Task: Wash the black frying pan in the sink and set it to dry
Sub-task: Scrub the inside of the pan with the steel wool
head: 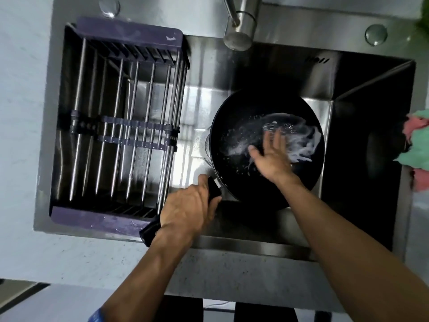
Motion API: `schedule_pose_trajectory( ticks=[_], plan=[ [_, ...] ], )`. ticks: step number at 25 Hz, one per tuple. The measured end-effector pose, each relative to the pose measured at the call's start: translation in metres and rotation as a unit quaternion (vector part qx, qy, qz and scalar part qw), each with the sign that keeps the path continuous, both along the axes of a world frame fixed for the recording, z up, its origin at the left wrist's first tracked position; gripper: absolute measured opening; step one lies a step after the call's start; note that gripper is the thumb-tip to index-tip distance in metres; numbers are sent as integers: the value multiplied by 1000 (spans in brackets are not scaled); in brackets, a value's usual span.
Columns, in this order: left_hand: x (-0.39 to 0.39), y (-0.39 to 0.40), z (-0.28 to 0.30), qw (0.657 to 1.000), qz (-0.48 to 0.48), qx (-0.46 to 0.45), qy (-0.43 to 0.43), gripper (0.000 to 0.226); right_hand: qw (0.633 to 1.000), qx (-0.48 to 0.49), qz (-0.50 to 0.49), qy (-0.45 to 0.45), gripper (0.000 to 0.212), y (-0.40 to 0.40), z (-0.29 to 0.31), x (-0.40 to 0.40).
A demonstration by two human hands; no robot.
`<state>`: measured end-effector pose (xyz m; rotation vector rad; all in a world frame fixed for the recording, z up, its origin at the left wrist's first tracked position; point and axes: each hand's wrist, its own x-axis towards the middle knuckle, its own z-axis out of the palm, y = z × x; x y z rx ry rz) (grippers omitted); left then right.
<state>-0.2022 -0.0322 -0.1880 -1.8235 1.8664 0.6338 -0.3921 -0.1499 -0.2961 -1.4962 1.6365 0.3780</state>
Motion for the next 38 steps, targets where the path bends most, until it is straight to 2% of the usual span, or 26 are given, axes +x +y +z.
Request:
schedule_pose_trajectory(
  ticks=[2, 3, 4, 6, 7, 10, 11, 13, 14, 17, 18, 20, 21, 24, 27, 30, 31, 33, 34, 37, 38],
  plan=[
    [0, -1, 0, 1000, 12, 4, 10, 54, 989, -6, 128, -77, 69, 11, 1, 7],
    [2, 0, 0, 1000, 22, 4, 8, 56, 982, -10, 157, -105, 66, 9, -1, 6],
    [4, 3, 1, 1000, 26, 1, 1, 60, 989, -6, 110, -97, 65, 3, -4, 2],
    [10, 12, 1, 1000, 22, -7, -21, 65, 1000, -1, -11, -26, 66, -3, -5, 0],
    [11, 14, 0, 999, 22, -2, -28, 64, 1000, -5, -2, -22, 68, 3, -3, 8],
    [9, 14, -1, 999, 36, 17, -29, 64, 985, -19, 142, -98, 66, 19, -7, 24],
    [6, 13, -2, 999, 38, 20, -26, 65, 986, -19, 135, -101, 64, 13, -8, 20],
    [6, 11, -4, 999, 36, 14, -15, 63, 998, -10, 16, -55, 63, 0, -11, 9],
    [8, 11, -5, 999, 35, 11, -10, 62, 999, -7, 3, -37, 66, 2, -10, 11],
    [10, 12, -5, 1000, 22, 11, -6, 61, 984, -18, 159, -76, 69, 28, -8, 20],
    [10, 12, -4, 1000, 15, 9, -10, 62, 983, -20, 159, -88, 68, 26, -7, 20],
    [10, 14, -4, 1000, 12, 6, -13, 62, 997, -7, 60, -54, 70, 13, -6, 16],
    [11, 14, -5, 1000, 14, 5, -11, 62, 997, -2, 57, -43, 72, 10, -5, 17],
    [12, 12, -5, 1000, 23, 9, -2, 60, 983, 0, 163, -84, 70, 15, -2, 21],
    [11, 13, -2, 999, 36, 4, 4, 57, 998, 3, 42, -35, 67, 8, -2, 19],
    [12, 11, -3, 999, 39, 8, 9, 58, 985, -7, 157, -76, 67, 15, -4, 21],
    [12, 12, -4, 999, 37, 9, 5, 59, 984, 0, 154, -86, 66, 14, -4, 19],
    [10, 13, -3, 999, 36, 4, -7, 61, 999, 10, 48, -22, 68, 7, -4, 17],
    [10, 13, -3, 999, 33, 4, -11, 61, 999, 7, 43, 0, 71, 9, -4, 20],
    [11, 10, -1, 999, 29, 20, -10, 60, 981, -21, 172, -89, 69, 20, -6, 32],
    [10, 11, 0, 999, 29, 19, -10, 60, 986, -17, 136, -99, 66, 16, -8, 27]
  ],
)
